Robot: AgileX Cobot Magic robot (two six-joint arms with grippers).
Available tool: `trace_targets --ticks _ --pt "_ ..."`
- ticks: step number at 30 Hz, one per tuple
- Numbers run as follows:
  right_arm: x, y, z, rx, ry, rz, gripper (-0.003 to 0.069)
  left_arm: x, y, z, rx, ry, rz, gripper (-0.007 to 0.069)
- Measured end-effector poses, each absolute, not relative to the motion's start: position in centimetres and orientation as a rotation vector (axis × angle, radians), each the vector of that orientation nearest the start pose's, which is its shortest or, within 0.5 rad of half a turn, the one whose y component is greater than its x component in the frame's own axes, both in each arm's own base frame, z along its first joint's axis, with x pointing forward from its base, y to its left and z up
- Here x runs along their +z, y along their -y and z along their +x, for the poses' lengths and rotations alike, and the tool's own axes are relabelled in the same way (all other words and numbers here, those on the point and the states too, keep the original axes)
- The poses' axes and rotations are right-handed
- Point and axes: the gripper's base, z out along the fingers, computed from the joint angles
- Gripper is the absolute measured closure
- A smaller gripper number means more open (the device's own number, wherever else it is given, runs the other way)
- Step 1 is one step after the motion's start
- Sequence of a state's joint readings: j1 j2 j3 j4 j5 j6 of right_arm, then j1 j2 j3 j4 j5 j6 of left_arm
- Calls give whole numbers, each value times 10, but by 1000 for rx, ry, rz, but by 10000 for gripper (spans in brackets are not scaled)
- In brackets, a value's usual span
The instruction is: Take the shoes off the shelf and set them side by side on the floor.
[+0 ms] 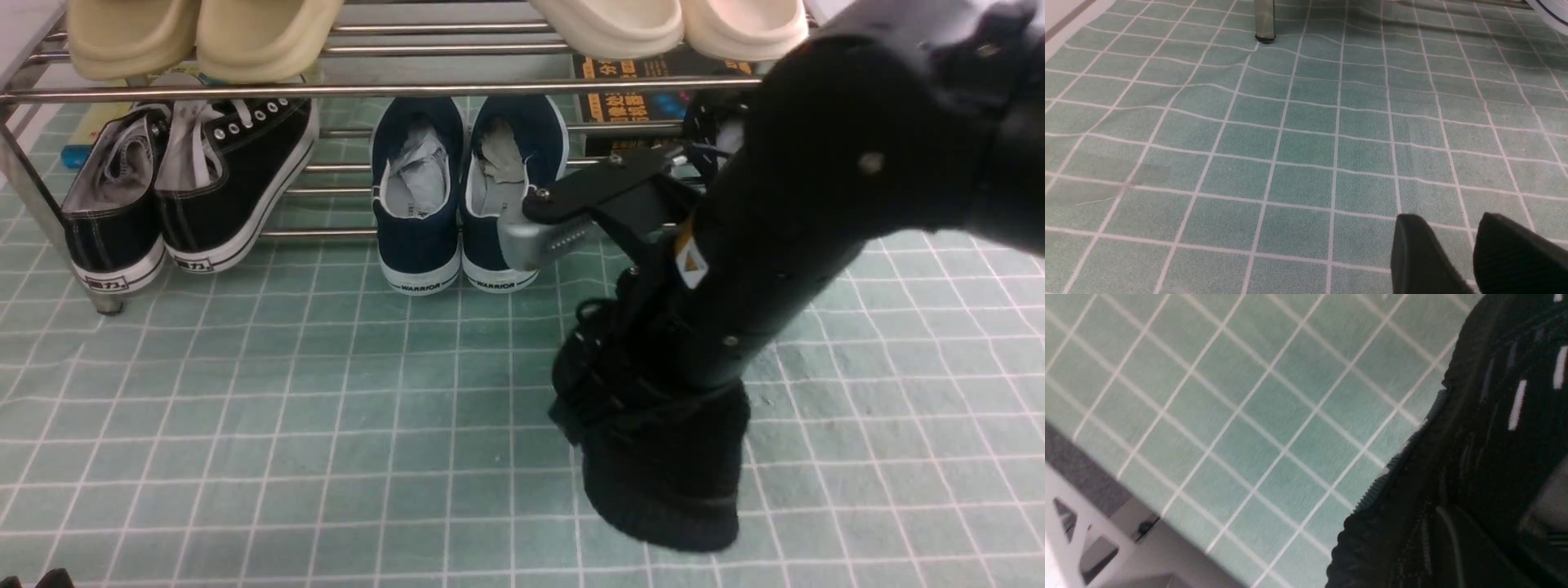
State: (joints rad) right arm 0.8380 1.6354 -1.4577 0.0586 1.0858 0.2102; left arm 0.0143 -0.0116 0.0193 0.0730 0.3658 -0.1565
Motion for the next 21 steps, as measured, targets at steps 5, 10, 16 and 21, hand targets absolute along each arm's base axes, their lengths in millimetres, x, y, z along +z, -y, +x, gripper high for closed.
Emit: trace_targets --ticks 5,10,16,21 --pt "297 -269 245 274 -2637 -799 650 174 -3 53 -27 -1854 -113 383" --pt "271 -281 257 245 -2649 -802 648 174 -3 53 -27 -1854 -113 383" --pt "243 -294 266 263 -2673 -790 628 174 -3 53 -27 -1854 -113 383" --pt "236 -300 265 344 -2714 -732 484 174 -3 53 -27 -1854 -113 383"
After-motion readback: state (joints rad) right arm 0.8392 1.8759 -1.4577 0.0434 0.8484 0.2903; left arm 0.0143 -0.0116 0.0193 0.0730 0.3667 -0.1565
